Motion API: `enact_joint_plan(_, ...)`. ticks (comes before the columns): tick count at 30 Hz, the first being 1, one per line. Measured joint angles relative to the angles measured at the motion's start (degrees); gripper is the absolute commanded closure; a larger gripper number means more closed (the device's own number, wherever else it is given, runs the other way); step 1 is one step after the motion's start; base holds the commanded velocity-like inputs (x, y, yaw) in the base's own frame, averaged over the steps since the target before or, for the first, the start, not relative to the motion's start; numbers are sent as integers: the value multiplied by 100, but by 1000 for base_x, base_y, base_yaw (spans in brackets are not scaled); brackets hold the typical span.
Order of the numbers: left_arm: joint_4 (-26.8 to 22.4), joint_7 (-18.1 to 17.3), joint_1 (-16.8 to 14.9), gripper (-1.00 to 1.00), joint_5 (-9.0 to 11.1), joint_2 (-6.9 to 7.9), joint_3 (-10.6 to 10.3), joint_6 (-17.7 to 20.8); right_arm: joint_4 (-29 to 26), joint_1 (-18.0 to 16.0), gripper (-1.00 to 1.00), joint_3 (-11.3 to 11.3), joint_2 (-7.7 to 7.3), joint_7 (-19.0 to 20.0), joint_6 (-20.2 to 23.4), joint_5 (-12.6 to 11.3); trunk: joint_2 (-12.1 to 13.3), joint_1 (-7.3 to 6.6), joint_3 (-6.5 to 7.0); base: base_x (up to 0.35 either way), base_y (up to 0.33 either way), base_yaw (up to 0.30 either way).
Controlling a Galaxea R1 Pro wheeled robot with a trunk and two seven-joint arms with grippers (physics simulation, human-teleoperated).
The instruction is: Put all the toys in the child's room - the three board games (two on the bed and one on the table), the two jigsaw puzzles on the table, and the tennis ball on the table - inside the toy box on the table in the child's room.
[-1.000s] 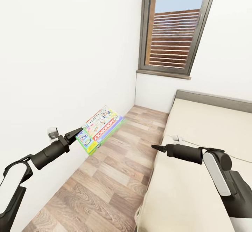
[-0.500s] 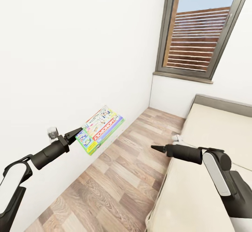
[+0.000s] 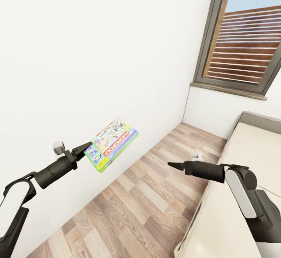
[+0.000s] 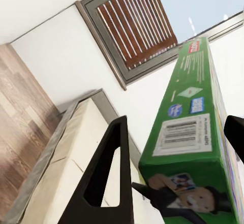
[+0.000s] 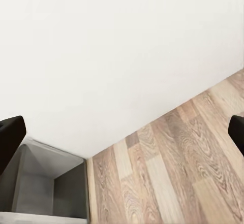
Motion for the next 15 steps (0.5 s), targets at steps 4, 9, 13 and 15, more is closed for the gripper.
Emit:
enact_joint_plan(4,1,-2,0,100,0,-5,-5,0,-6,-1,-100,0,-9,1,0,0,161,-88,72,0,0,294)
enact_joint_plan(9,1,-10,0,100,0,-6,1,0,-13,-3,-100,0,-13,0,0,1,361,-198,162,0,0,294)
enact_joint_plan(13,-1,-14,-1,100,-1,-7,1,0,-17,-3,-100,11,3,0,0,1,522,-286,234,0,0,294)
enact_joint_plan(15,-2,-15,-1,100,0,-12,-6,0,-17,-3,-100,40,12,-2,0,1,602,-330,270,0,0,294)
